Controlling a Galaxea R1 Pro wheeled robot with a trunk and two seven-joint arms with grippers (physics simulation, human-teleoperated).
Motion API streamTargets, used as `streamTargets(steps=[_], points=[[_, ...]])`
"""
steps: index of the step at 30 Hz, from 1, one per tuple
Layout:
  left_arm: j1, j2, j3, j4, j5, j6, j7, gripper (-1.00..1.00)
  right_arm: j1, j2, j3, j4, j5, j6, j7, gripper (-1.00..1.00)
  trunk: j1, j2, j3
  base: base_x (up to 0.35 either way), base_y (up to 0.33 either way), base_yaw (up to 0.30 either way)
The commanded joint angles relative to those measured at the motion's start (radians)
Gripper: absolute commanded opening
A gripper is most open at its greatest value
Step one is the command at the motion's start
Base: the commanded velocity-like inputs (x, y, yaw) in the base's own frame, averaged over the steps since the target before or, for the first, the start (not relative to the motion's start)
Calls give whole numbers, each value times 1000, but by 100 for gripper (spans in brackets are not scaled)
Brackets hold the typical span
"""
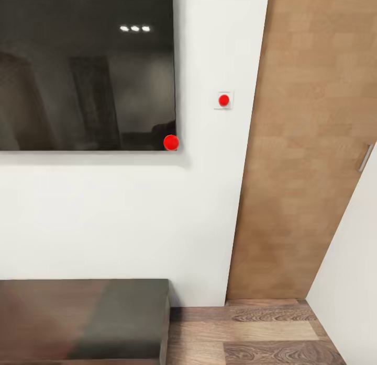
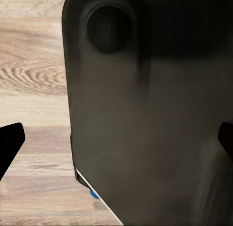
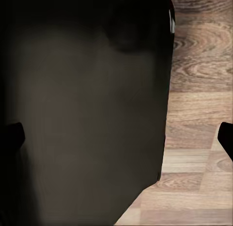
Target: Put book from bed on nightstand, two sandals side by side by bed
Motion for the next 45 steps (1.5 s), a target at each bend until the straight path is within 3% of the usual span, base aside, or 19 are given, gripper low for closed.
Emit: streamTargets(steps=[1, 33, 45], points=[[-5, -5, 0, -6, -2, 6, -6, 100, 1, -6, -6, 2, -2, -5, -2, 100, 0, 0, 0, 0, 0, 0], [-5, -5, 0, -11, -2, 6, -11, 100, 1, -12, -9, 2, -2, -6, -2, 100, 0, 0, 0, 0, 0, 0], [-12, -14, 0, -25, -4, -36, -11, 100, 1, -14, -6, -18, -2, -6, -2, 100, 0, 0, 0, 0, -27, 0]])
